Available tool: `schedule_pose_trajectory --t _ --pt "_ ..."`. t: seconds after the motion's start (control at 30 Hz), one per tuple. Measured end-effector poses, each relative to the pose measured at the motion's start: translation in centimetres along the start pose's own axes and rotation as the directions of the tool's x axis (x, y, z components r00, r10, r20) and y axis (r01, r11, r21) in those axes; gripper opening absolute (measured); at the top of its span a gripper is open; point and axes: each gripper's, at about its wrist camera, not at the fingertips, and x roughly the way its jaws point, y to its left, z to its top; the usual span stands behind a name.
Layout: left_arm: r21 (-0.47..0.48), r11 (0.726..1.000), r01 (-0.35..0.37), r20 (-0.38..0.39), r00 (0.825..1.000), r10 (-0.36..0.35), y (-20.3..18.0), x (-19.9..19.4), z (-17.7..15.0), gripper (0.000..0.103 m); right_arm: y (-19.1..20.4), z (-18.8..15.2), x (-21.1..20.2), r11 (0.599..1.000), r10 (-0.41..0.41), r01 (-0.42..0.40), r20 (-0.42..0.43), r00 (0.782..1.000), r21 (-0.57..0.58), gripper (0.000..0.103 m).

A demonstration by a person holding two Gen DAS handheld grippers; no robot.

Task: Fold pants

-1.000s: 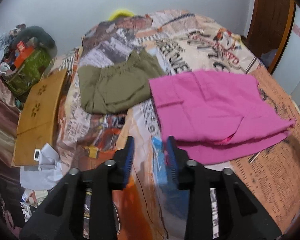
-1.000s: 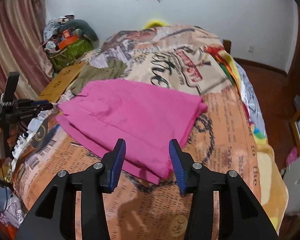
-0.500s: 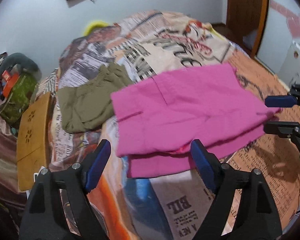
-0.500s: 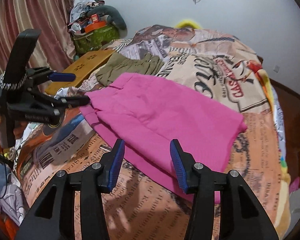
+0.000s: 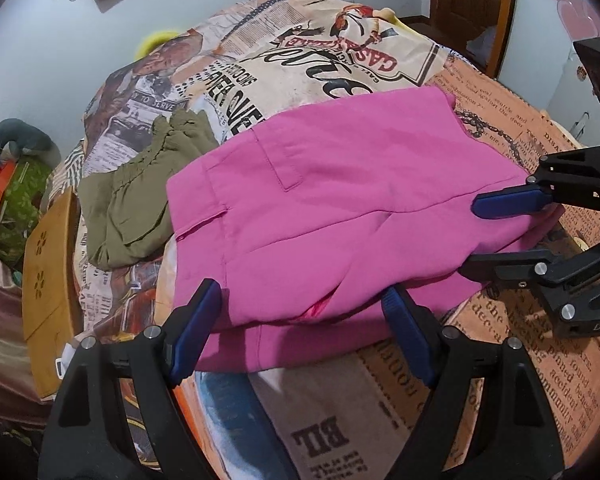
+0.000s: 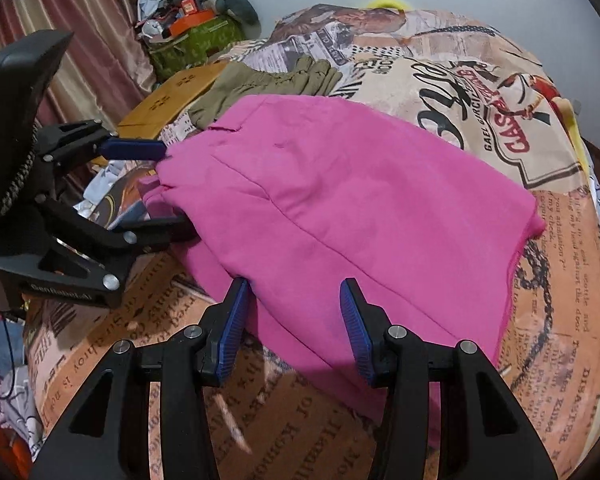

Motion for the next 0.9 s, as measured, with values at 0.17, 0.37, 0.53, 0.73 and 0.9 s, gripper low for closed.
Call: schedule_pose_trajectory --t 0.17,0.37,0.53,0.73,0.9 --pt "0.013 1.000 0.004 -0.002 1.000 -0.004 -0.2 0.4 0.3 0.083 0.1 0.5 -0.5 1.000 0.008 -0.008 0.050 0.999 -0.011 0.013" --pt "-0.009 1.000 0.003 0.040 0.999 -0.003 0.0 0.5 0.8 0.056 0.2 0.8 -1.4 1.000 0.001 0.001 0.107 0.994 -0.020 0.008" --pt "0.055 0.998 -0.013 0.071 0.997 0.010 -1.3 0.1 0.9 0.025 0.3 0.5 -1.3 0.999 0.035 -0.034 0.081 0.996 -0.012 0.008" --pt "-0.017 0.999 0.040 0.061 0.997 -0.039 -0.4 -0.4 1.6 0.020 0.3 0.3 -0.9 1.000 0.011 -0.012 0.060 0.998 0.009 0.041" --pt "-0.071 0.994 0.081 0.074 0.994 -0.075 0.3 -1.0 2.2 0.013 0.2 0.7 -0.5 0.998 -0.054 0.055 0.066 0.996 -0.007 0.041"
